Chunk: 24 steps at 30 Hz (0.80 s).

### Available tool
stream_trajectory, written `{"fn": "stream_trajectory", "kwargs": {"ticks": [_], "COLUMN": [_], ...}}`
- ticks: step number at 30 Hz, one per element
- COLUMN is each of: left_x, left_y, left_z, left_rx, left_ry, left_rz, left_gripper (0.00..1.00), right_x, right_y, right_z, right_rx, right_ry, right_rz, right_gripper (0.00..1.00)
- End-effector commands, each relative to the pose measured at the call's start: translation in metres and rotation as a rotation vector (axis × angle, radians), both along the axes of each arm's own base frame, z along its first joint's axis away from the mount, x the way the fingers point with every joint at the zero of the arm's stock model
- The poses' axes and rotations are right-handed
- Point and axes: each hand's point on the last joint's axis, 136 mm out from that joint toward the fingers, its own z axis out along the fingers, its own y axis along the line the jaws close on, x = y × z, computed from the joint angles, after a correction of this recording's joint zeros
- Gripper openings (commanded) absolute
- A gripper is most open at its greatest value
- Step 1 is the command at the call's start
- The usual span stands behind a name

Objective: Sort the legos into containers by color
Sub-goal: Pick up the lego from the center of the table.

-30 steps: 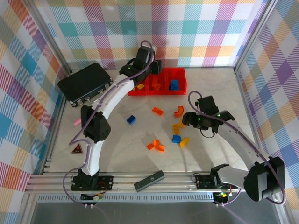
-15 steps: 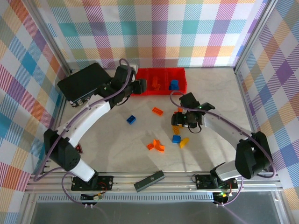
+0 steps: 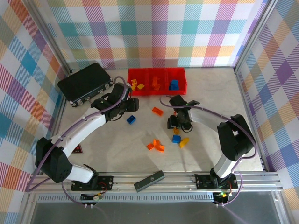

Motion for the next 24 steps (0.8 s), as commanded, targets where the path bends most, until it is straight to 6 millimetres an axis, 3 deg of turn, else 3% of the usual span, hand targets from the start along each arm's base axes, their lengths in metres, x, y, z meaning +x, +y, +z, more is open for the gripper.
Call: {"fn": "stream_trajectory", "kwargs": {"ticks": [1,7,13,18,24], "left_x": [-0.010,-0.021,-0.029,-0.034,-0.038], "left_y": [-0.004,-0.014,-0.011,-0.006,0.013], "left_z": [-0.008,-0.030,-0.026,-0.028,-0.037], "left_rx": [-0.014,-0.008,-0.018,-0.012,0.050], "left_ry": [0.041,0.107,0.102,0.106,0.121], "left_rz": [-0.006,-0.035,-0.038,-0.034,0.020], "left_gripper": [0.59,0.58,0.58,0.59,0.60], "right_x": [0.002,-0.001,0.000,0.003,0.011], "right_y": [0.007,0.019,0.038,0.066,0.065], "right_z": [0.003,-0.003,-0.006,0.007,0.037], "right_rx": [0.022,0.071,0.108,0.207,0.221], "right_ry": [0.001,0.028,0.046,0.038,-0.037], "right_rz": [-0.012,-0.006,0.010,0.038,0.050], "right_gripper": [0.63,0.63,0.63,0.63,0.63]}}
